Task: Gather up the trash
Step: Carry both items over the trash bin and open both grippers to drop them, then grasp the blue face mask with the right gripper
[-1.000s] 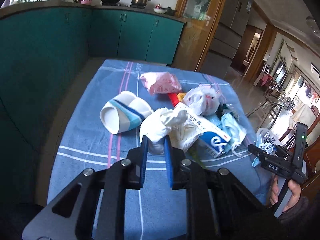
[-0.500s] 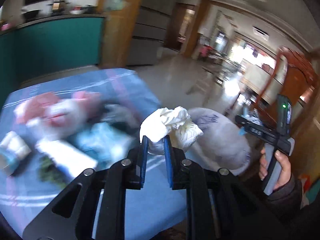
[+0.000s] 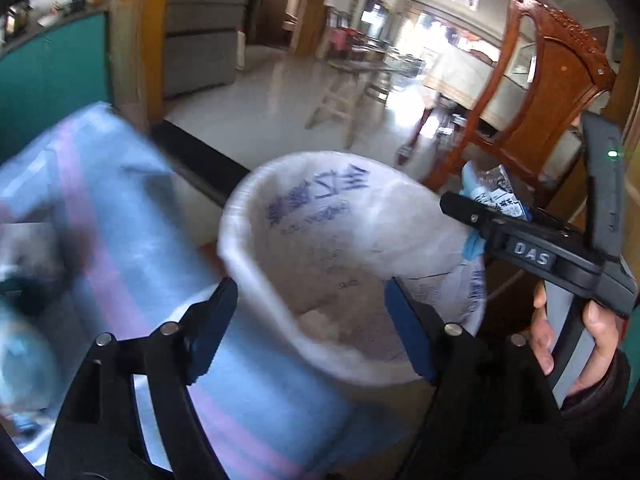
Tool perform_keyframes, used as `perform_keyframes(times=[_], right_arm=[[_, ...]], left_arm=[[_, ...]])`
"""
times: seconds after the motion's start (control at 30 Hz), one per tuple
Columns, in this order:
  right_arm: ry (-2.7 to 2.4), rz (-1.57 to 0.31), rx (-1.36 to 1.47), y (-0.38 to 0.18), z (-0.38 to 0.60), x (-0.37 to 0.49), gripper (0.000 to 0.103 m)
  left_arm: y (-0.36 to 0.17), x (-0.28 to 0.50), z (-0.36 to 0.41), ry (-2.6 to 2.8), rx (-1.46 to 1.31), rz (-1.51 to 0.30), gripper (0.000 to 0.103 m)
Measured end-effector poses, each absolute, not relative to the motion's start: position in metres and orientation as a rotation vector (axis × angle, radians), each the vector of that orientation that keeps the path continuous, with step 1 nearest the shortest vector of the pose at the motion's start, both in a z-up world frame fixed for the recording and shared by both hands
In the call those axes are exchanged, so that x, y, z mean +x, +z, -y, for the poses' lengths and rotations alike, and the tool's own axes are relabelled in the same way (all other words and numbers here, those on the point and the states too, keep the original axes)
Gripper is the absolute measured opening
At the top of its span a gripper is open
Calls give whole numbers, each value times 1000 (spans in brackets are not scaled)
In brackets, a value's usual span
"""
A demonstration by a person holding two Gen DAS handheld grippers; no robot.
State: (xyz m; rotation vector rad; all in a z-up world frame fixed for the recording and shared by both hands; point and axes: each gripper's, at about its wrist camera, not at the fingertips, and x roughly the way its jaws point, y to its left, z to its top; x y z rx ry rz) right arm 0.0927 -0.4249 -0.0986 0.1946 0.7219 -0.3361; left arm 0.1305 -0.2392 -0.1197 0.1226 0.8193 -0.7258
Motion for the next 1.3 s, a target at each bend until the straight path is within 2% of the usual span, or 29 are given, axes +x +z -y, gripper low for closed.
perform_keyframes(times=[0.03, 0.23, 0.57, 0.63, 0.77, 0.93, 1.2, 1.27, 1.3], right_arm=[[-324, -739, 190, -102, 420, 99, 80], [-271, -761, 147, -101, 385, 122, 91], [-137, -686, -52, -79, 287, 148, 94], [-76, -673, -33, -71, 272, 149, 98], [138, -693, 7, -69, 218, 161, 99], [277, -693, -81, -79, 140, 187, 99], [346, -821, -134, -109, 87, 212, 99], [350, -825, -147, -113, 84, 208, 95], [347, -813, -158, -113, 83, 203, 88]], left_arm=[[-112, 129, 225, -660, 137, -791, 84], [-84, 119, 131, -393, 38, -688, 93], [-86, 95, -24, -45, -171, -706, 96], [-86, 92, -45, -3, -189, -701, 96], [-91, 85, -73, 38, -236, -713, 96], [-102, 69, -87, 42, -251, -733, 96], [-112, 60, -98, 55, -273, -753, 96], [-114, 61, -100, 52, -280, -761, 96], [-114, 61, -100, 49, -282, -764, 96]])
